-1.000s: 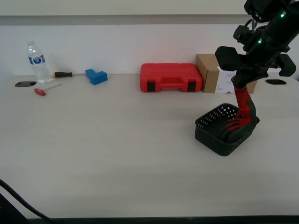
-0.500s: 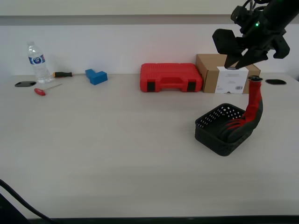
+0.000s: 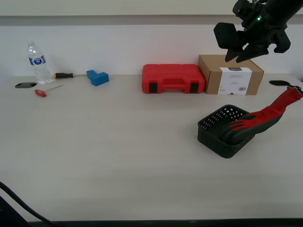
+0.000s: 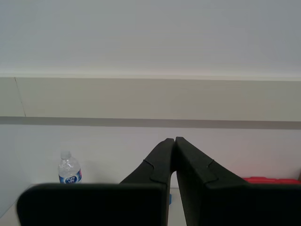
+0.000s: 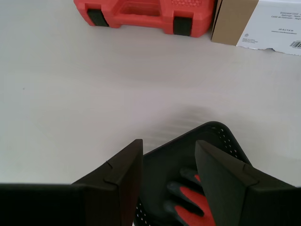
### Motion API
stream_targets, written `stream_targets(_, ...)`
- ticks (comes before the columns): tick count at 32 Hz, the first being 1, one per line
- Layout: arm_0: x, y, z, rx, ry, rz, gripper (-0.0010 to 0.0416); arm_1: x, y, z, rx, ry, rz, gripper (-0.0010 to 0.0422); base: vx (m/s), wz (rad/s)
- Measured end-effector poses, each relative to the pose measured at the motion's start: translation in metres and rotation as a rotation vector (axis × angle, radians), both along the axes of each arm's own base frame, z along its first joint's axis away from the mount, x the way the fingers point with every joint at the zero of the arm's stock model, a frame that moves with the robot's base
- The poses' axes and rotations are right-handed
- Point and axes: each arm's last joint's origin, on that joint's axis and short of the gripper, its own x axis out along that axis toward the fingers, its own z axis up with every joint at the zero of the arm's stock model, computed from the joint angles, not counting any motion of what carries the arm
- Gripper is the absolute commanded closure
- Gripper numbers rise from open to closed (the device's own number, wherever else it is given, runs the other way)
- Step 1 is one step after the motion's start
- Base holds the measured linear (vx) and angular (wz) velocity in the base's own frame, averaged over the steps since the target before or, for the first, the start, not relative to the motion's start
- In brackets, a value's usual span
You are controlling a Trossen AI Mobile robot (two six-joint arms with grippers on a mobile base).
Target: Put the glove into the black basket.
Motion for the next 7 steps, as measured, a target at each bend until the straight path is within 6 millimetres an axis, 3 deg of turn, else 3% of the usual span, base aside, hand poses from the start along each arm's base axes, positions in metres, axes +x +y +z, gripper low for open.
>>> stream_targets(7, 0.0002, -0.0002, 0.0001, 0.001, -0.002, -0.002, 0.0252, 0.0, 0.0, 0.0, 0.0, 0.0, 0.0, 0.0412, 0.0, 0.0)
